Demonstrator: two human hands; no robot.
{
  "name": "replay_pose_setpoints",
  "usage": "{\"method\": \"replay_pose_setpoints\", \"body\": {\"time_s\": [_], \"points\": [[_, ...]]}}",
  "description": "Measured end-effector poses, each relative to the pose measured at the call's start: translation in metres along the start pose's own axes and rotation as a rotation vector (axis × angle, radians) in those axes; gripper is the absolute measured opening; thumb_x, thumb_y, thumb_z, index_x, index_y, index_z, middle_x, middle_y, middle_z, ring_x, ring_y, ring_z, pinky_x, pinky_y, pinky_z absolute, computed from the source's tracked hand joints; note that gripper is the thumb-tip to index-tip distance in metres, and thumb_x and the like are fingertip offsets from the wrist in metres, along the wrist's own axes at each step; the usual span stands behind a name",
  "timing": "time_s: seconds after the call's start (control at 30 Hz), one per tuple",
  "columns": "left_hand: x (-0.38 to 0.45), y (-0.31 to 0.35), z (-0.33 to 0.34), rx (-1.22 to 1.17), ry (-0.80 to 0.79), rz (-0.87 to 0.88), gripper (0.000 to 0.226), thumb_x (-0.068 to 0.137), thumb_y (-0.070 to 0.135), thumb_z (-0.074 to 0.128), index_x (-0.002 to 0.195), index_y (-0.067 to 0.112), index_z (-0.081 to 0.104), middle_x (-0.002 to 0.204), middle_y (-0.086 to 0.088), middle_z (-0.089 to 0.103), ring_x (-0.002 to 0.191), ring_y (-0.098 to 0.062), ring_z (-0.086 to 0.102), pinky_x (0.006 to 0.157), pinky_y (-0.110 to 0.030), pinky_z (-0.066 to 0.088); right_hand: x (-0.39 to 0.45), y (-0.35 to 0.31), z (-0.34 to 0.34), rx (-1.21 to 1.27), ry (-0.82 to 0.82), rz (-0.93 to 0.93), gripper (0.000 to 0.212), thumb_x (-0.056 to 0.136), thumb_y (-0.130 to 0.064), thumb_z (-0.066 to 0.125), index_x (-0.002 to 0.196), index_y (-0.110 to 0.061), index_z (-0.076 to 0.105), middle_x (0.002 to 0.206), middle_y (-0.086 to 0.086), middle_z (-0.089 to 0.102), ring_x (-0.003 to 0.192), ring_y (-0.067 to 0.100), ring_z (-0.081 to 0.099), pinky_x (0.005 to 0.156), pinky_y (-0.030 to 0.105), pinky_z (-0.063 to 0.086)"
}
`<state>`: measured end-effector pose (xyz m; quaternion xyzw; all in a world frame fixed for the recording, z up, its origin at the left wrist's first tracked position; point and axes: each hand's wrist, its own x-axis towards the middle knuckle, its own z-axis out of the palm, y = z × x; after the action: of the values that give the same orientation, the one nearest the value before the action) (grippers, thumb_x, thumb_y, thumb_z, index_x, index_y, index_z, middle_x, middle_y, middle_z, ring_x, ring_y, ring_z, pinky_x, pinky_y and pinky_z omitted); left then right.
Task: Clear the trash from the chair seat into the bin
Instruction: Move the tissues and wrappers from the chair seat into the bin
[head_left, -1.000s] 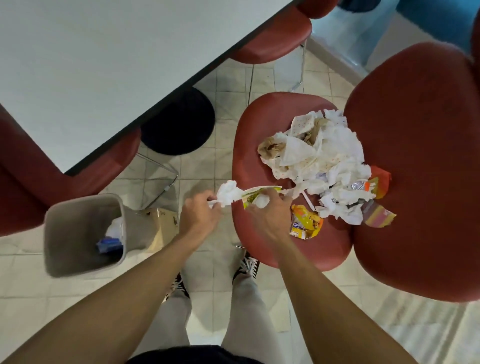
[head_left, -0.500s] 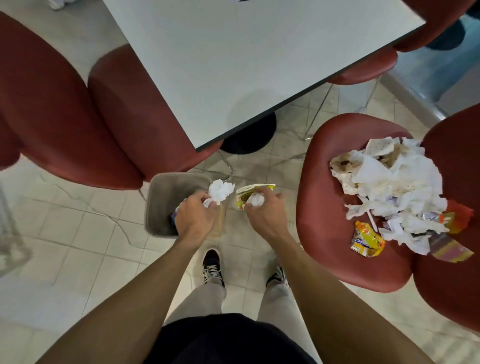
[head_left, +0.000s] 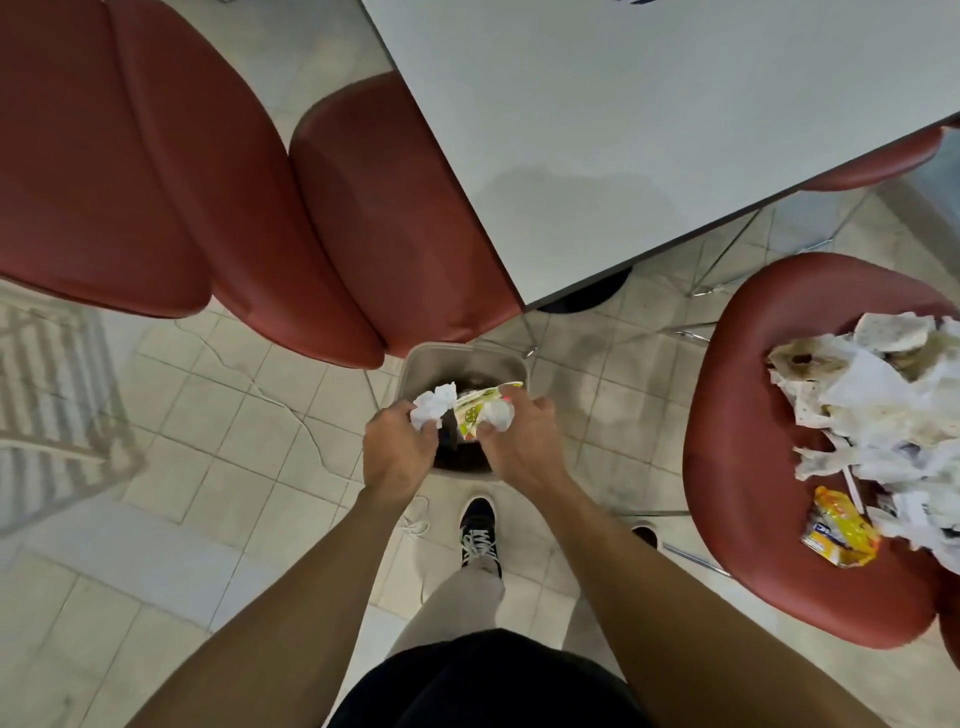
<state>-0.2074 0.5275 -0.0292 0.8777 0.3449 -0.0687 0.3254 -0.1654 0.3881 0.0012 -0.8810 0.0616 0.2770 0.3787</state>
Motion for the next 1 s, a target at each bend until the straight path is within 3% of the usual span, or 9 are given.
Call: {"method": "replay_pose_setpoints", "body": {"time_s": [0.2,0.4,0.57,0.8,1.0], "points": [[0.004,0.001,-0.001,0.058,-0.018,-0.004,0.016,0.085,0.037,0.060,0.093,0.024,0.064,0.098,-0.001,0.067,0.088,-0.025,0.062,0.075,-0.035,0.051,0.000,0.008,-0.003,0.018,-0.016,0.024,0.058,0.087,-0.022,0.062,0.140,-0.025,0.038,0.132,0.013,0.039,0.108,0.030,0.056,0.095,0.033,0.045],[-0.004,0.029,0.019,0.123,-0.092,0.073,0.009,0.086,0.034,0.061,0.093,0.028,0.063,0.091,0.005,0.069,0.087,-0.022,0.063,0.073,-0.028,0.047,0.001,0.037,-0.036,0.028,0.009,0.097,0.061,0.090,-0.023,0.058,0.144,-0.026,0.032,0.138,0.013,0.035,0.108,0.031,0.057,0.097,0.036,0.046],[-0.018,0.072,0.048,0.166,-0.165,0.157,0.010,0.086,0.032,0.060,0.095,0.029,0.065,0.093,0.008,0.069,0.091,-0.020,0.062,0.078,-0.033,0.051,-0.001,0.077,-0.081,0.072,0.063,0.151,0.060,0.091,-0.025,0.057,0.145,-0.023,0.031,0.140,0.015,0.032,0.106,0.031,0.058,0.099,0.039,0.048],[-0.046,0.140,0.105,0.197,-0.258,0.333,0.008,0.084,0.024,0.061,0.091,0.028,0.064,0.091,0.003,0.069,0.088,-0.024,0.064,0.079,-0.038,0.054,-0.013,0.145,-0.150,0.150,0.189,0.256,0.059,0.090,-0.023,0.056,0.144,-0.021,0.034,0.135,0.015,0.035,0.092,0.029,0.060,0.089,0.035,0.049],[-0.079,0.200,0.172,0.268,-0.356,0.487,0.012,0.088,0.028,0.060,0.099,0.027,0.065,0.091,0.009,0.063,0.084,-0.017,0.058,0.075,-0.027,0.047,-0.027,0.216,-0.204,0.217,0.300,0.390,0.060,0.087,-0.021,0.058,0.142,-0.020,0.036,0.138,0.017,0.033,0.103,0.035,0.058,0.092,0.033,0.044]]}}
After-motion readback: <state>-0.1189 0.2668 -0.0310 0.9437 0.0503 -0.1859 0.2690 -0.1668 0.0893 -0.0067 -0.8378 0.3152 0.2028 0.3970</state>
